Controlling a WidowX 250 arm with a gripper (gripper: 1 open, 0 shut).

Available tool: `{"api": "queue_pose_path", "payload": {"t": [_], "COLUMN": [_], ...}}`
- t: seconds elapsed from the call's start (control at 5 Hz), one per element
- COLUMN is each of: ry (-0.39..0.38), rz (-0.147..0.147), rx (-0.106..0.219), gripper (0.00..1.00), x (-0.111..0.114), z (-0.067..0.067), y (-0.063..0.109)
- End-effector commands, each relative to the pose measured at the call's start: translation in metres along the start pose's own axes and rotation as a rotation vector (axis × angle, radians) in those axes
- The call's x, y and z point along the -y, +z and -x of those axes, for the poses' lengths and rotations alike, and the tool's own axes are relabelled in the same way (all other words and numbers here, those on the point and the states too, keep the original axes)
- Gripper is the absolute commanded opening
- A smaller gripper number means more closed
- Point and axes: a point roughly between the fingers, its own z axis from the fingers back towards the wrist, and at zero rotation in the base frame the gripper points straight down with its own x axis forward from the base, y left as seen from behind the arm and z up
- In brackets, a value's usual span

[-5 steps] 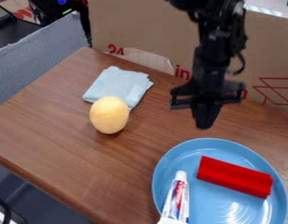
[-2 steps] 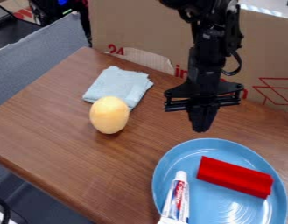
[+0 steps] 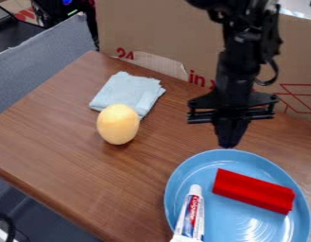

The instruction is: Move the toothpaste from the blue plate to the cloth

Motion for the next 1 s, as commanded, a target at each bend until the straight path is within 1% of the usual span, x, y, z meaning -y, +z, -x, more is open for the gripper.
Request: {"api": "queue_pose_path", "payload": {"t": [0.0,0.2,0.4,0.6,0.8], "ry": [-0.024,-0.038,-0.007,0.005,0.013], "rz": [0.05,0.05,0.031,0.03,0.022], "rx": [0.03,0.013,0.007,-0.005,-0.028], "gripper": [1.0,1.0,1.0,1.0,1.0], "x": [0.009,0.012,0.018,0.025,0.018], "z": [0.005,0.012,0.01,0.017,0.021], "y": [0.014,0.008,0.002,0.004,-0.002]}}
